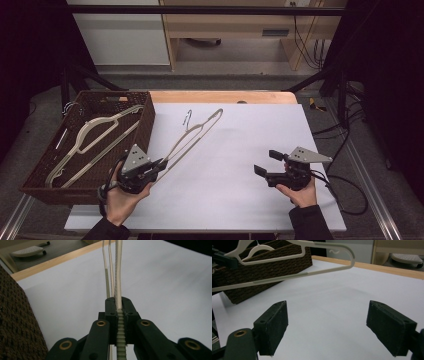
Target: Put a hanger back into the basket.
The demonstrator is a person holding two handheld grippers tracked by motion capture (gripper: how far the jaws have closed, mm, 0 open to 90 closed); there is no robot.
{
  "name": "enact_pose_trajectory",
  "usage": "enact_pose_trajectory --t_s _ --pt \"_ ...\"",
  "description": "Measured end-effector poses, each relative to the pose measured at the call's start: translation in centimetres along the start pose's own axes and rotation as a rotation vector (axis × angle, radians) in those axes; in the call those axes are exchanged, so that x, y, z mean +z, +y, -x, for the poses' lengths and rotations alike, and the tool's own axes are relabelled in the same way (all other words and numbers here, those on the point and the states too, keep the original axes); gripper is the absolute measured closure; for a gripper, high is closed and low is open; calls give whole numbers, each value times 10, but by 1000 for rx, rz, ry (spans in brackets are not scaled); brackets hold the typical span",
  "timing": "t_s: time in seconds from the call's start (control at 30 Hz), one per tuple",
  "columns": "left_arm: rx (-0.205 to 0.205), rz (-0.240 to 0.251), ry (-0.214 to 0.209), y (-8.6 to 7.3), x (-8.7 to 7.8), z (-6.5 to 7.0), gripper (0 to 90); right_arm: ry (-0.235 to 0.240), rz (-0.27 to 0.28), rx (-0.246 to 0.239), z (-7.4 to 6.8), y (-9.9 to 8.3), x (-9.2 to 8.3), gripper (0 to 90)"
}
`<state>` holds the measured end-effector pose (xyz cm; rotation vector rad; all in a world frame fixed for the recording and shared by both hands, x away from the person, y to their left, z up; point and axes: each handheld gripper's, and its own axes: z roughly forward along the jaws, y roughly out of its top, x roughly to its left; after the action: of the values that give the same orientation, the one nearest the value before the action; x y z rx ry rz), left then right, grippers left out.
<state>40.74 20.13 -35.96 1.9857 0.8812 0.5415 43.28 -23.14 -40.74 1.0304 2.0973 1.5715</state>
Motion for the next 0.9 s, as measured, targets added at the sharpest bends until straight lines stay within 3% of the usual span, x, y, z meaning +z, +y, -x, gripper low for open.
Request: enact_pose_trajectory --t_s 0.23,0.43,0.63,0.9 --pt "-3 40 -43 13 -19 -13 855 -3 15 3 1 2 -6 156" --pt "12 70 -73 28 -36 -32 854 -18 35 2 3 4 -15 111" --pt "3 99 -98 36 -53 -56 854 -56 33 1 4 6 -23 43" --pt "-14 132 -99 33 -76 -96 854 -76 32 -13 6 6 -27 31"
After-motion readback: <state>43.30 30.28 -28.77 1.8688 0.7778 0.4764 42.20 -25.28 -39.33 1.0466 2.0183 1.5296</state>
